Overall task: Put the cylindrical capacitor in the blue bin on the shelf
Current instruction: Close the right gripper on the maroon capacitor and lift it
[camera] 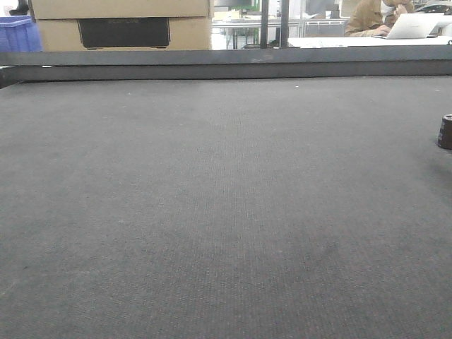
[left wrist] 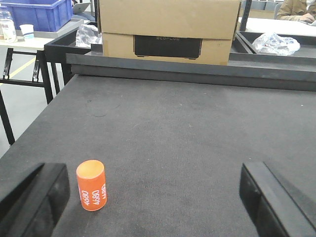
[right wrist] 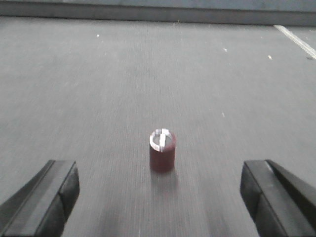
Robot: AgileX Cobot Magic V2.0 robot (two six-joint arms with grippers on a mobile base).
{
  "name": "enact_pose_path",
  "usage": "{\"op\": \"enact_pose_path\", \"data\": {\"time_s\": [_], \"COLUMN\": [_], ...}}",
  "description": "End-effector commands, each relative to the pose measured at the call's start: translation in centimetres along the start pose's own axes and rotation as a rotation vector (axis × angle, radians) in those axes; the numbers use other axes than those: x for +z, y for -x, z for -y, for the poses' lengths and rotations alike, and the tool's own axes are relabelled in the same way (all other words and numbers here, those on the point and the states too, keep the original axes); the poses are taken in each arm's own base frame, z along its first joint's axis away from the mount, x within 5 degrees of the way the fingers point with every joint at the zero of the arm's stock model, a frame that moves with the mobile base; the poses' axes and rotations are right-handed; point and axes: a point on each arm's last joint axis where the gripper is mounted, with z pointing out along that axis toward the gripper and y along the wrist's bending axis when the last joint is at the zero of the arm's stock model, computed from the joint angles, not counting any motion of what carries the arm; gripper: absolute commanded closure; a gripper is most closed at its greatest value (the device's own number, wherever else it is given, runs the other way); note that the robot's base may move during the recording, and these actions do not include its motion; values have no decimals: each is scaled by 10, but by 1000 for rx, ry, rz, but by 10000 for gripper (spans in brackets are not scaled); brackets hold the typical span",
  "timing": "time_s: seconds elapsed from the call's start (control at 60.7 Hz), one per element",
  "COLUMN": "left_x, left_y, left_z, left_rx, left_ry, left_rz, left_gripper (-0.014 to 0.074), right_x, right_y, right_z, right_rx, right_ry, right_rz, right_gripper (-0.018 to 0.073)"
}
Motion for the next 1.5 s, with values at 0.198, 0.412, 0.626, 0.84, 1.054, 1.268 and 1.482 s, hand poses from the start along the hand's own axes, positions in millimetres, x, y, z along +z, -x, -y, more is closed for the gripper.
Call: {"op": "enact_pose_path", "data": {"time_s": [0.198,0.412,0.626,0.84,1.054,1.268,1.482], "left_x": [-1,-1,-1,-1,-1,1,18], "left_y": [5,5,5,5,5,-8,-49], "left_z": [1,1,1,1,1,1,0], "left_rx": [-5,-5,-5,-5,-5,-16,-17], "left_ry": [-10,-10,-10,-10,-10,-12,-3], "left_rz": [31,33,33,33,31,-54,-111], "left_gripper": [-13,-13,-13,-13,-13,13,48], "right_x": [61,105,134,150,151,151,142], "right_y": [-26,-39,-50,-58,-59,-59,-27], "right_z": [8,7,6,6,5,5,6], "right_rx": [15,13,13,13,14,14,21], "right_ry": [-86,-91,-89,-88,-87,-87,-85], "right_rz": [62,28,-8,-26,-36,-34,51], "right_gripper": [-10,-10,-10,-9,270,624,697]}}
